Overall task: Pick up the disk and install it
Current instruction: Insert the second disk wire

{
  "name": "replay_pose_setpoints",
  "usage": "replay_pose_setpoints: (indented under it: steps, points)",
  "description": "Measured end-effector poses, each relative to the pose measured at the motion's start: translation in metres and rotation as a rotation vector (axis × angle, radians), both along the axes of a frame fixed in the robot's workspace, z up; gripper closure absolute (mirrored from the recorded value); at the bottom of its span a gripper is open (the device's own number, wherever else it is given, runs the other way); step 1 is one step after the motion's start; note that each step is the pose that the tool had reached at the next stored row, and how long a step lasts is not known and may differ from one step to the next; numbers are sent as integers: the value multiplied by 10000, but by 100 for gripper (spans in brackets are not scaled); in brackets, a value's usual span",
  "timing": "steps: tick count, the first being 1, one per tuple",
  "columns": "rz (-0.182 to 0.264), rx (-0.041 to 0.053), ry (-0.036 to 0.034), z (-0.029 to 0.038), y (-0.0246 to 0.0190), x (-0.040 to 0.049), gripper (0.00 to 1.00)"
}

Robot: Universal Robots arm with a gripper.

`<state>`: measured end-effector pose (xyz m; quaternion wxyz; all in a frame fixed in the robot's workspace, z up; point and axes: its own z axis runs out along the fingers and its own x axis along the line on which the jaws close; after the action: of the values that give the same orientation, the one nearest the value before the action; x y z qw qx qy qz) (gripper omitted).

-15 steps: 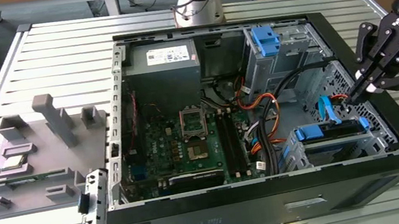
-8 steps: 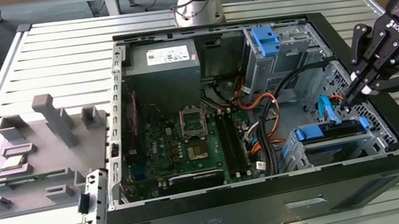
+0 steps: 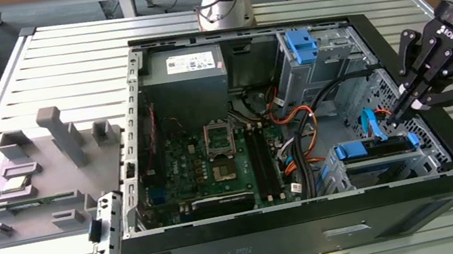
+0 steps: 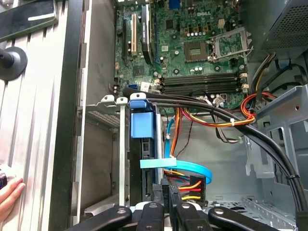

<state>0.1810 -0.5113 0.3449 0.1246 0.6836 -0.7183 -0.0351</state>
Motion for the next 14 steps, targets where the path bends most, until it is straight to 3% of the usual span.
replay_pose_setpoints:
  steps: [5,14]
  points:
    - [71,-1,-253,-2,-12,-39,83]
    - [168,-2,-587,-3,-52,-126,83]
